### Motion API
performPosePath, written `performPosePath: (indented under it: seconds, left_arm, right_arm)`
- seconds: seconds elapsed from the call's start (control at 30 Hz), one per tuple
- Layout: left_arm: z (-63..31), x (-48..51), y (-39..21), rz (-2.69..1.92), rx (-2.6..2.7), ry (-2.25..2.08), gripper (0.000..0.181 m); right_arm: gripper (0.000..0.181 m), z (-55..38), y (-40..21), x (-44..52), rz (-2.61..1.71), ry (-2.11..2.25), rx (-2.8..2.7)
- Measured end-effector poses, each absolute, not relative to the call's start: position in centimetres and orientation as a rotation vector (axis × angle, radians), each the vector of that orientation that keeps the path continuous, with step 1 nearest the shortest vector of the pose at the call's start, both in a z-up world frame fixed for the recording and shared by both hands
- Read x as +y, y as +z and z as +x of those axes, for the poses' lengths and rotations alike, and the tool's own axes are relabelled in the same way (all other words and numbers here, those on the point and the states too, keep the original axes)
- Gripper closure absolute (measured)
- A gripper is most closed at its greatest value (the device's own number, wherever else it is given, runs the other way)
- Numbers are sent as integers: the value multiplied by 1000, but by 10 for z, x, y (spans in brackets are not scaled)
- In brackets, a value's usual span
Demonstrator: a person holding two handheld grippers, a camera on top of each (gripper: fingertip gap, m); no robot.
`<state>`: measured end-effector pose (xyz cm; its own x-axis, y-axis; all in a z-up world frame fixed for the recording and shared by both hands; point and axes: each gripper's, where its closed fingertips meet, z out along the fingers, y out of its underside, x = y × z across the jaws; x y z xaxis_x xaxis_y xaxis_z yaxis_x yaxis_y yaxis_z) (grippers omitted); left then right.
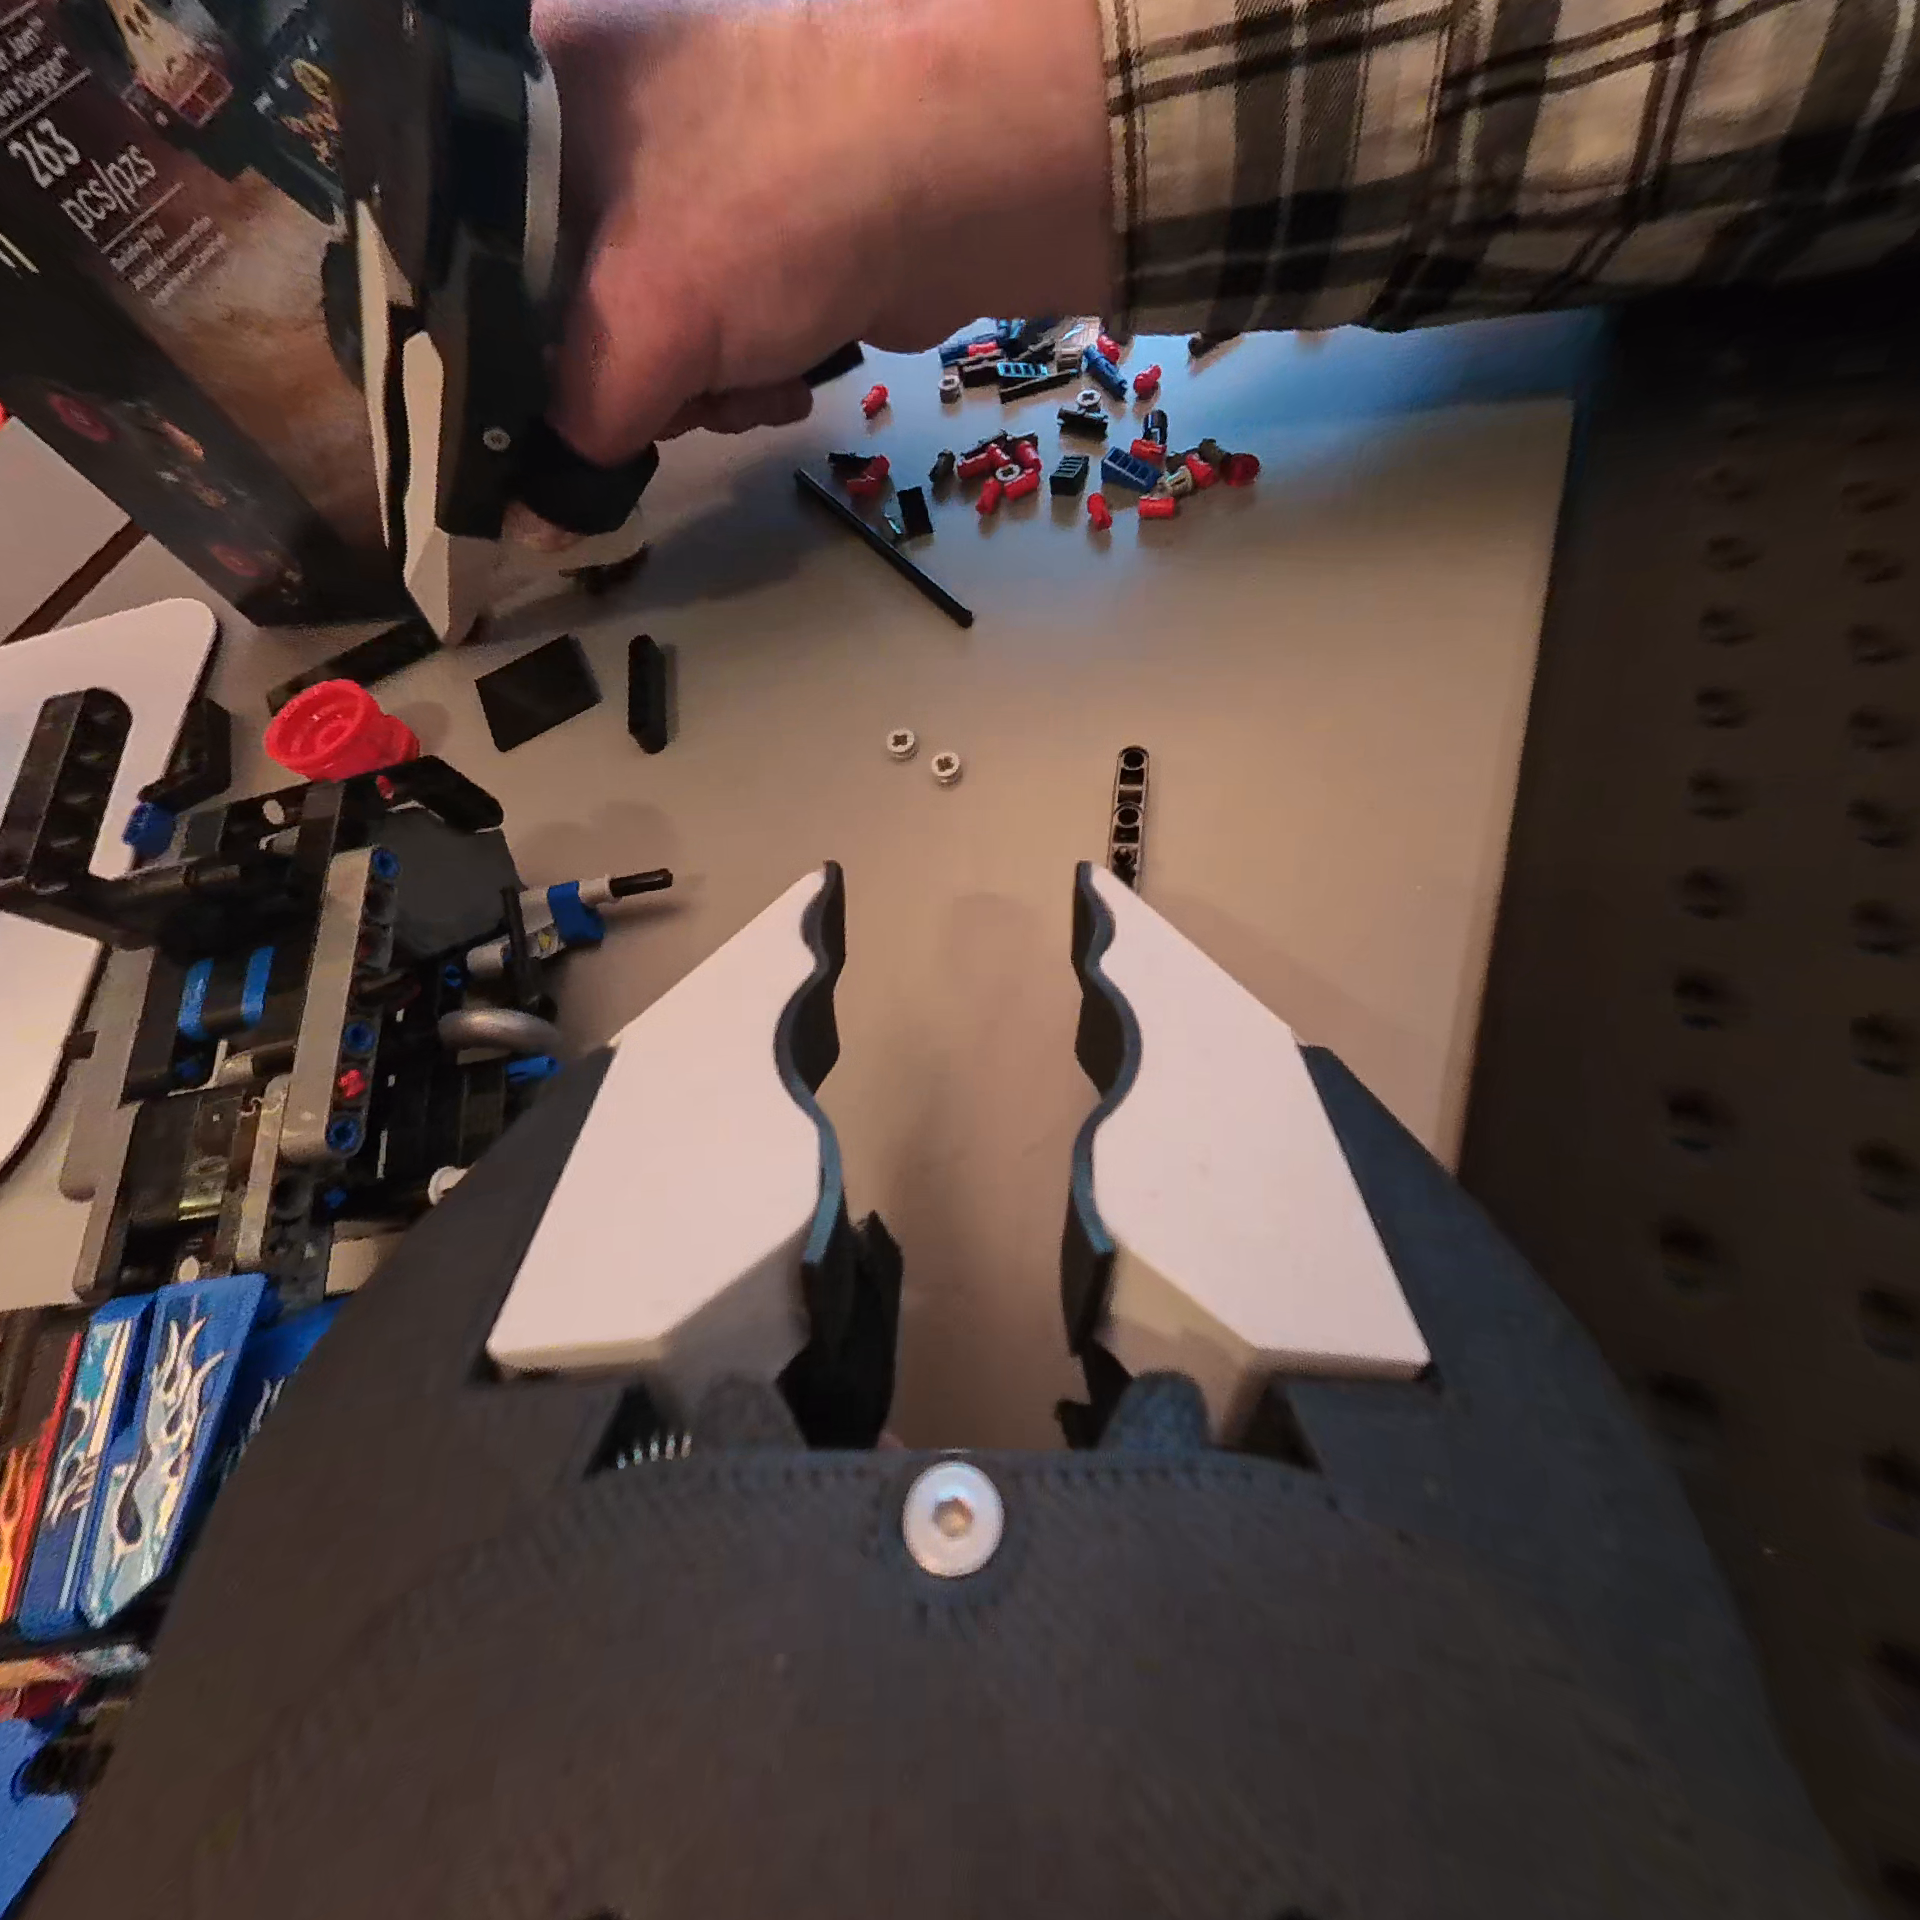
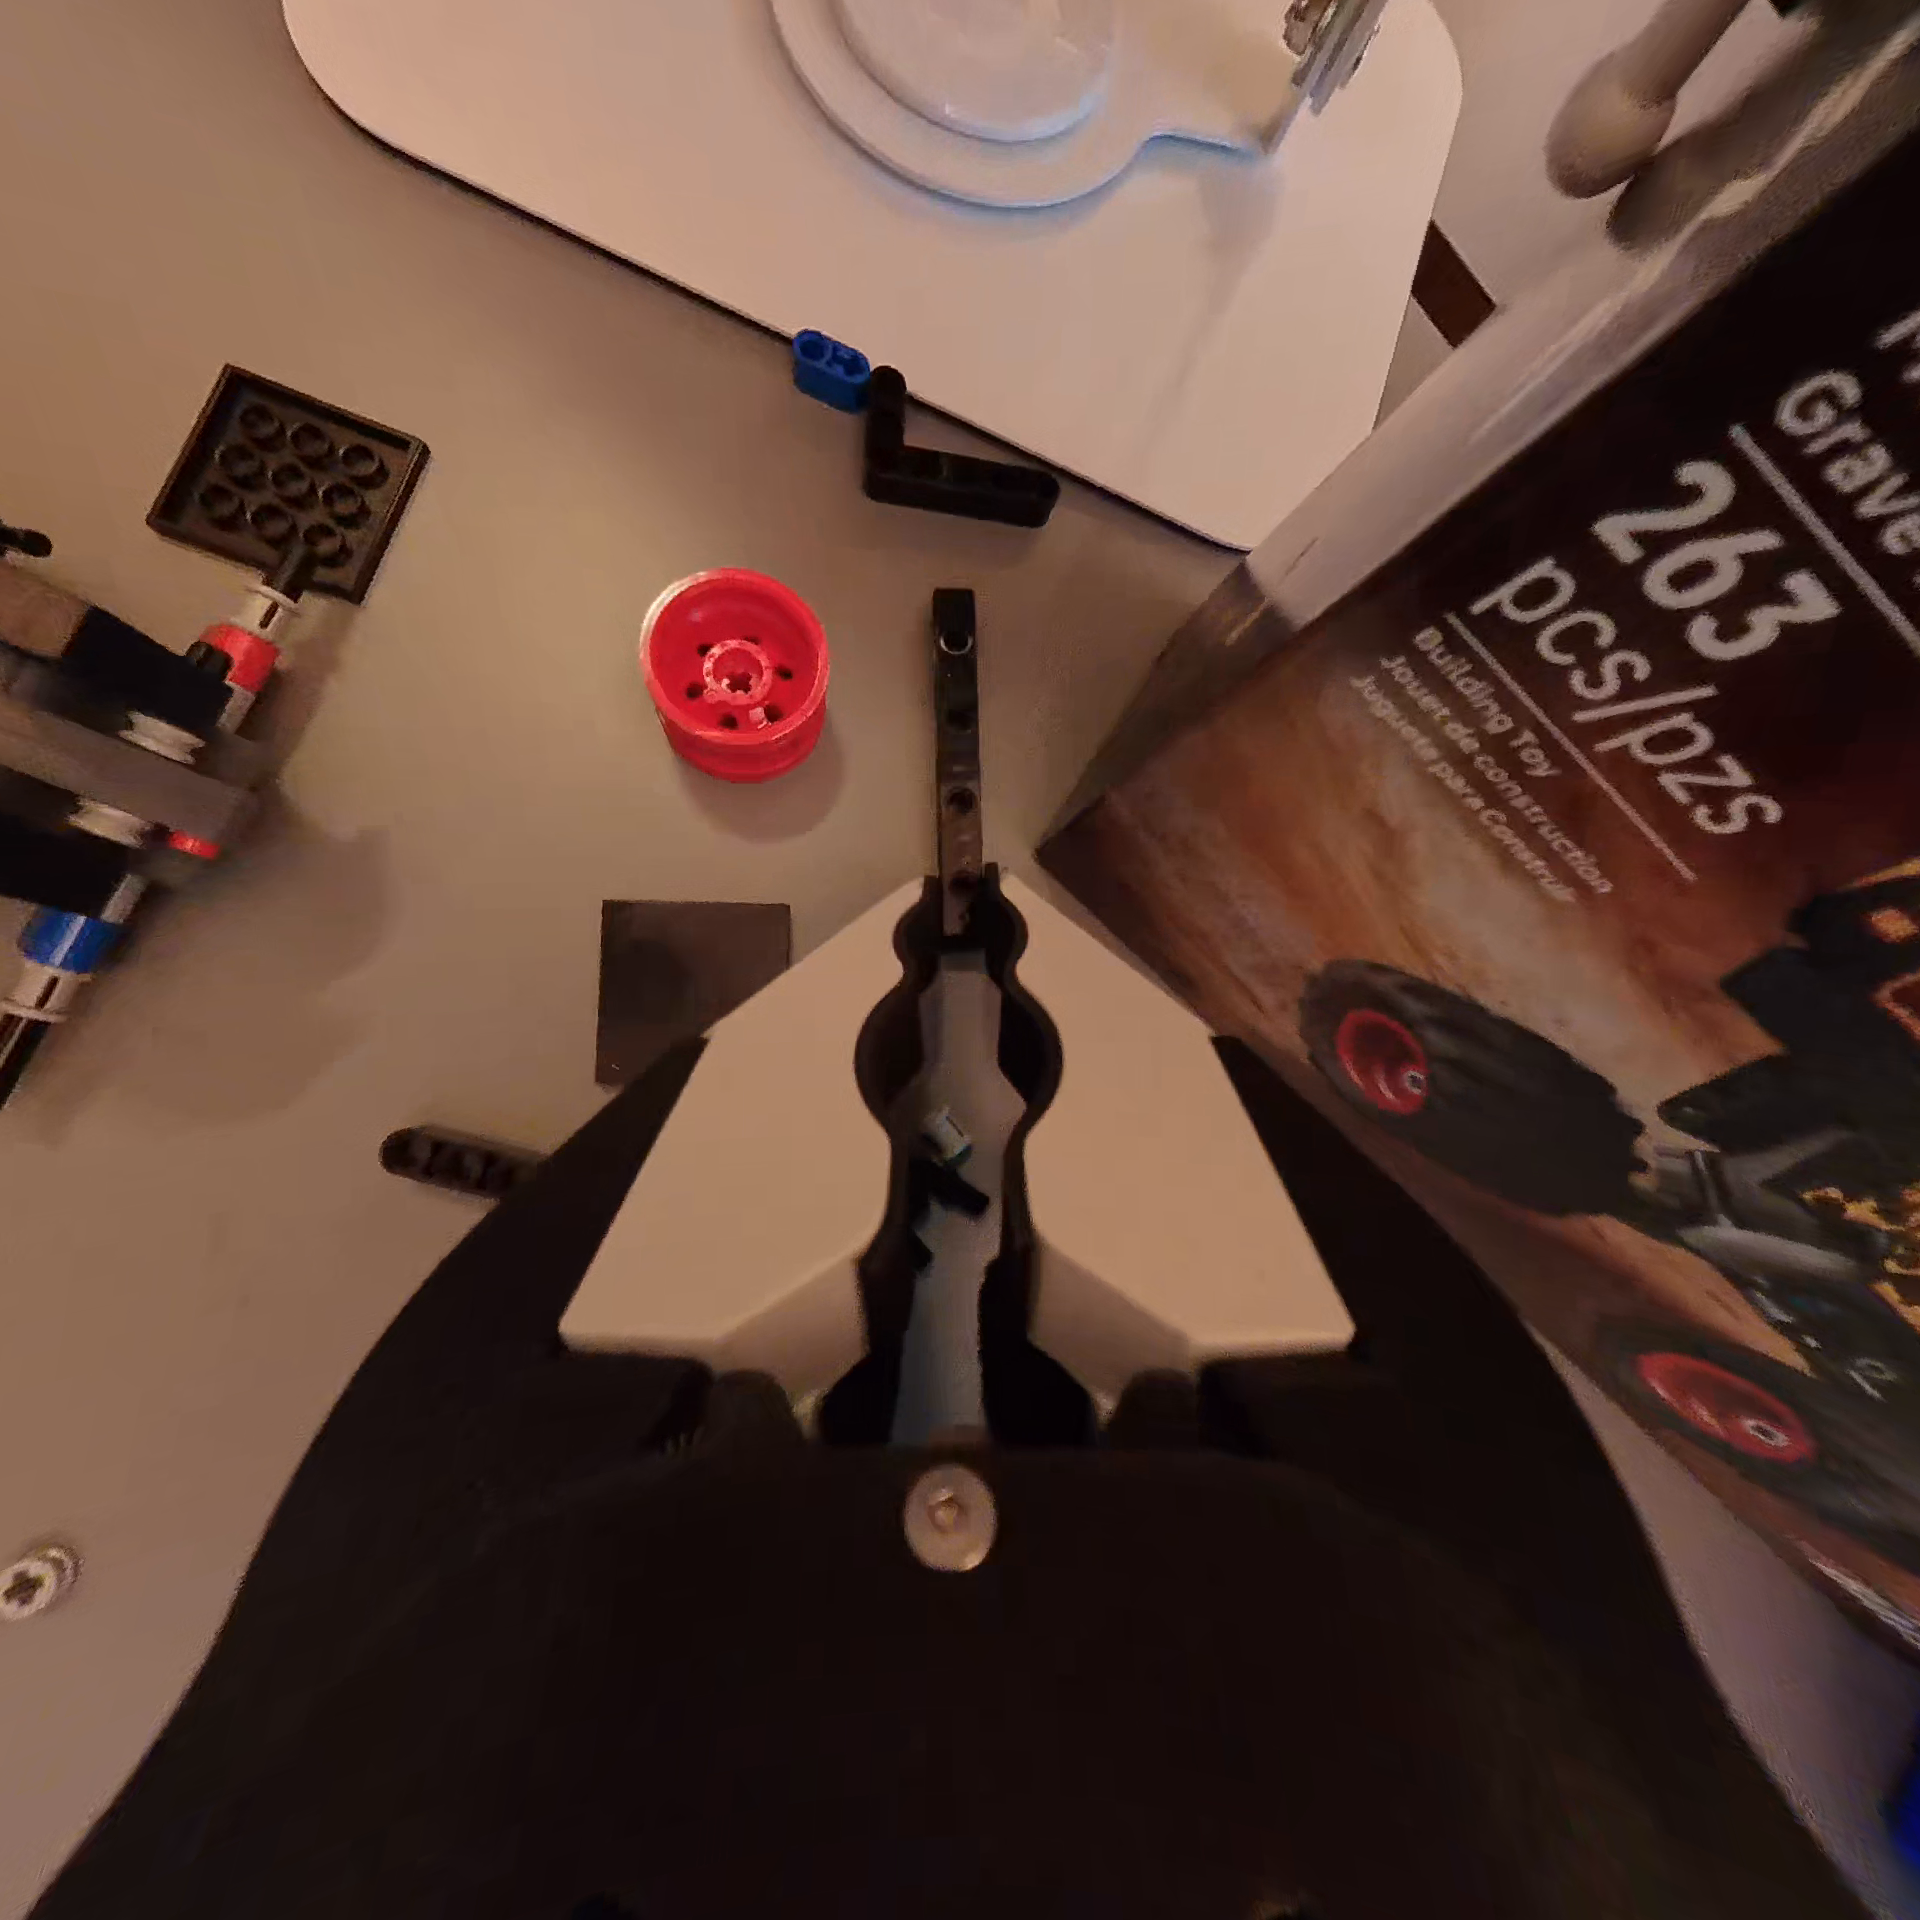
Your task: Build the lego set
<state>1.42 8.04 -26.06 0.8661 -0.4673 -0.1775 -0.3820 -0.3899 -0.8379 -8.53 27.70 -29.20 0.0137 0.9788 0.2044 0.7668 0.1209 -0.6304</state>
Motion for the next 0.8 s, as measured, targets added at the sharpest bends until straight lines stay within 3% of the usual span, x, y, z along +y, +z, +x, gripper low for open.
performPosePath:
  seconds: [0.4,0.8]
  left_arm:
    - [1,82,-242,-1961,542,-69,139]
    - [-29,85,-203,-1807,371,31,139]
  right_arm:
    - [176,-42,-198,215,-1305,682,-1869]
    - [176,11,-196,147,-897,725,-2004]
